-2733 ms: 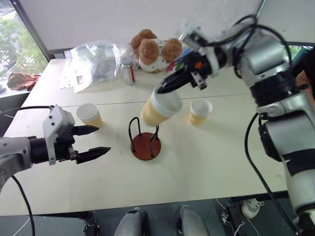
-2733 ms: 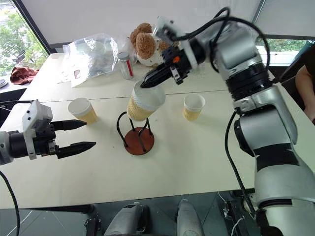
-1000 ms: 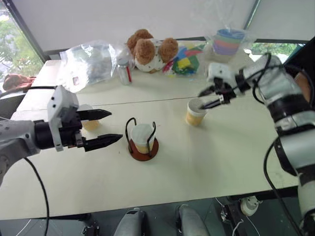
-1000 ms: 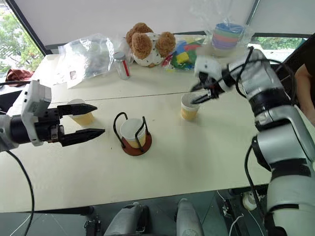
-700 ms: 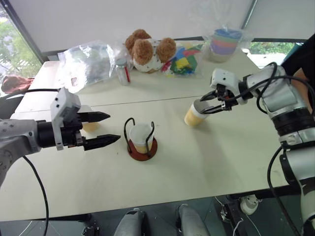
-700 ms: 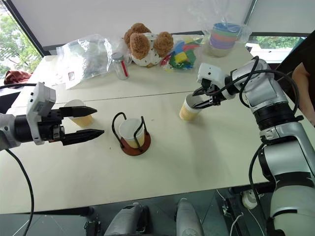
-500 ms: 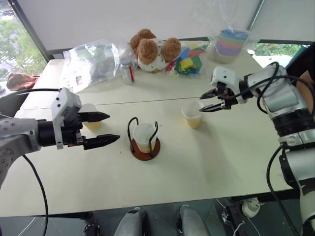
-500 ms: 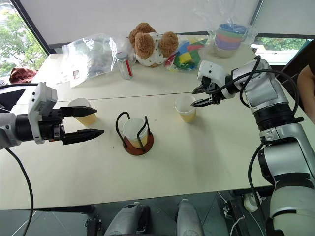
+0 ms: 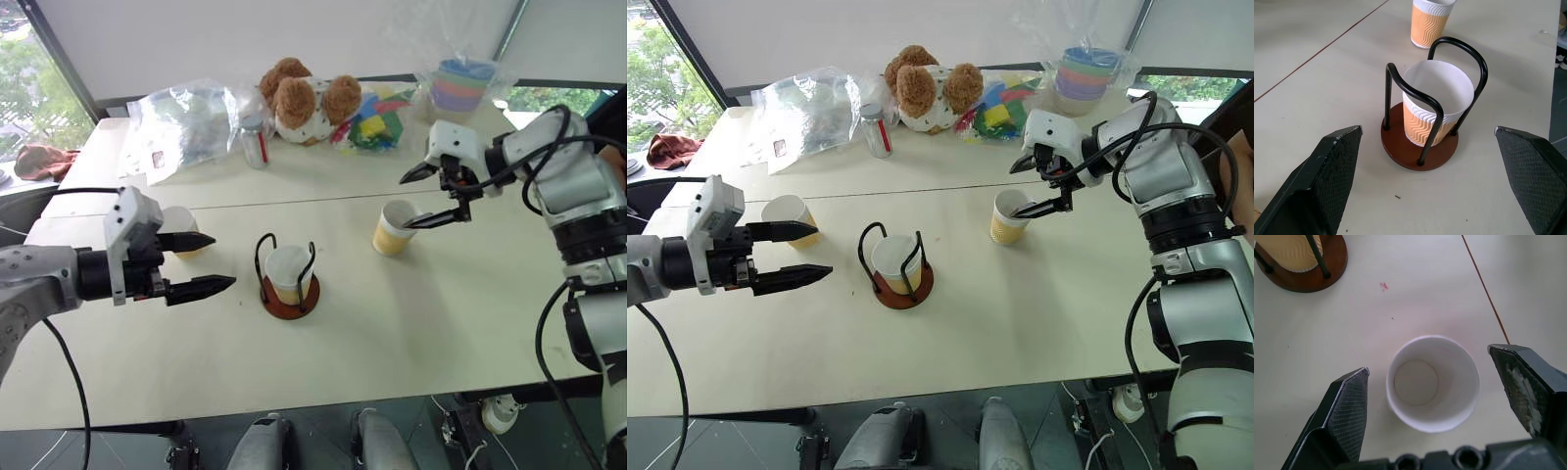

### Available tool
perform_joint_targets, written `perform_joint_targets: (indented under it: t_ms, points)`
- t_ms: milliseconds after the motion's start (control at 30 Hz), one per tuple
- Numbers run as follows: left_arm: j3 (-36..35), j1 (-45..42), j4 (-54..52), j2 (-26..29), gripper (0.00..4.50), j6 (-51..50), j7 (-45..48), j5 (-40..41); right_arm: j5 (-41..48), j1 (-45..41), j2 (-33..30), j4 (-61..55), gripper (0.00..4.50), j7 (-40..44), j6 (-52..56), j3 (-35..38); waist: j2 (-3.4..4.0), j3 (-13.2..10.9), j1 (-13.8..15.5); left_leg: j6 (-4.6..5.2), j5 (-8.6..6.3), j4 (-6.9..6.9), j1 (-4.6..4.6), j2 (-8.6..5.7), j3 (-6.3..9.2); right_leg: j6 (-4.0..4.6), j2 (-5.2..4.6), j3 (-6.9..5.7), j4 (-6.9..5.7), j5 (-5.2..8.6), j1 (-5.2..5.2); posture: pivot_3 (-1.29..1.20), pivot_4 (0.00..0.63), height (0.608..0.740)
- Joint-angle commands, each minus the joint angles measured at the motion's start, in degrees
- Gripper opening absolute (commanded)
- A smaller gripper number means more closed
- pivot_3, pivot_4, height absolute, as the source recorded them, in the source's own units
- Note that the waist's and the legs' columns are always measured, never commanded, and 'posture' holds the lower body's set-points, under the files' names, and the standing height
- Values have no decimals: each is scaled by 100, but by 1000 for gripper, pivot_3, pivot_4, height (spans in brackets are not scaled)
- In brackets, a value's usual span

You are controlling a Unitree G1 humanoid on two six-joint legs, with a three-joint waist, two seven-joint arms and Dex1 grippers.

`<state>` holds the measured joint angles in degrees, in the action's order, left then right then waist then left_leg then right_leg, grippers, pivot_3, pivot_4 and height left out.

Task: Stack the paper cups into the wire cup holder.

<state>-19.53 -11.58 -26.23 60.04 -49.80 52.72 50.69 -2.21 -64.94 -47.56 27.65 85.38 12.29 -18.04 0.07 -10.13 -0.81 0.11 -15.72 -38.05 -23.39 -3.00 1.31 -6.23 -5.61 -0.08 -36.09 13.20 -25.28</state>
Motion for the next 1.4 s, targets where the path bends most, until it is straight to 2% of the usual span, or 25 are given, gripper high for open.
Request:
perform_joint_targets:
  t_ms: [33,267,367,467,700,1400]
  points:
    - [-275,51,-127,30,4500,147,43,-28,34,104,-170,-372,4356,197,82,112,0,0,2,0,0,0,0,0,0,0,0,0,0,0,0,0,150,740]
    - [-273,70,-115,33,4500,165,42,-22,-16,335,-108,-478,4356,187,147,105,0,0,-2,5,-3,0,0,0,0,0,0,0,-2,0,0,0,150,740]
    - [-249,38,-105,36,4500,165,34,-27,-142,388,110,-101,4356,18,-31,-11,-3,2,-3,1,-1,-1,0,0,0,0,0,0,-2,0,0,0,150,740]
    - [-242,30,-101,43,4500,164,29,-37,-240,352,277,190,3549,-76,-161,-50,-5,3,-11,-1,1,-1,2,0,-1,0,0,1,-2,0,2,0,150,740]
    - [-353,150,-157,47,4500,137,-3,-32,-285,367,378,294,72,57,-316,-113,-5,3,-5,-5,3,-1,1,0,1,0,0,0,0,0,2,0,150,740]
    - [-237,7,-102,-48,4500,181,-76,-138,-448,253,471,478,72,126,-477,-109,-5,3,-5,-5,3,-4,2,0,1,0,0,0,-1,0,3,0,150,740]
